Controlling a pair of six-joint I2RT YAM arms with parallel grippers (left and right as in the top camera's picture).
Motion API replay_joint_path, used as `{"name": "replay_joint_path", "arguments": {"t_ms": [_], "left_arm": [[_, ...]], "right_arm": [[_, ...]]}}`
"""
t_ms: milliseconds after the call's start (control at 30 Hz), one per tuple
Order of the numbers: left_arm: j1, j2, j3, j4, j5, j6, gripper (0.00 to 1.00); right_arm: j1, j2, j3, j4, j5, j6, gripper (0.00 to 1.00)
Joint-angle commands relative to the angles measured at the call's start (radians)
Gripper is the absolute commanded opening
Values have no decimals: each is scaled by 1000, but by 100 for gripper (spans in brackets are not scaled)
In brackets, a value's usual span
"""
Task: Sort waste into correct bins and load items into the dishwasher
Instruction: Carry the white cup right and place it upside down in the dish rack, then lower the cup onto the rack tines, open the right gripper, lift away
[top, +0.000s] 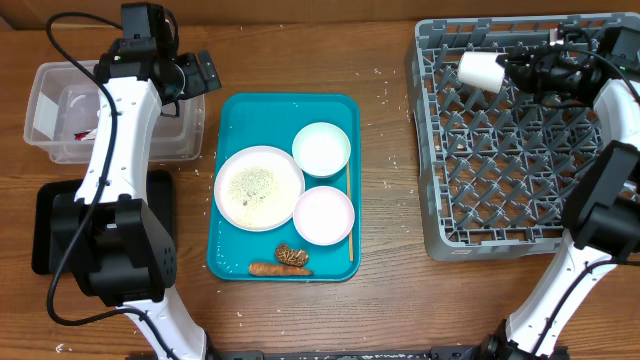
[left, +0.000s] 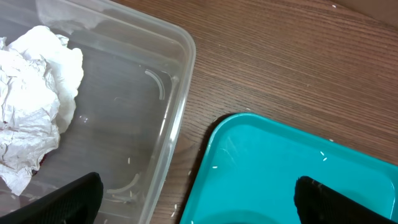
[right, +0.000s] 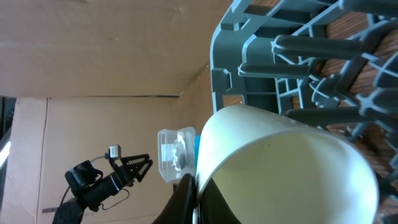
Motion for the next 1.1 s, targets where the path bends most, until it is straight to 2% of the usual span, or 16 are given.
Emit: {"name": "replay_joint_path", "arguments": {"t_ms": [0, 100, 467, 800, 1067], "left_arm": [[-1, -23, 1, 1, -3, -14, 100], [-1, -23, 1, 1, -3, -14, 100], [-1, -23, 1, 1, -3, -14, 100], [-1, -23, 1, 1, -3, -14, 100], [-1, -23, 1, 1, -3, -14, 100]], "right_arm": [[-13, 12, -26, -36, 153, 13, 4], [-22, 11, -25, -62, 233, 13, 4], [-102, 7, 47, -192, 242, -15, 4], [-118, 7, 119, -392, 580, -68, 11], [-118, -5, 279, -562, 705, -91, 11]]}}
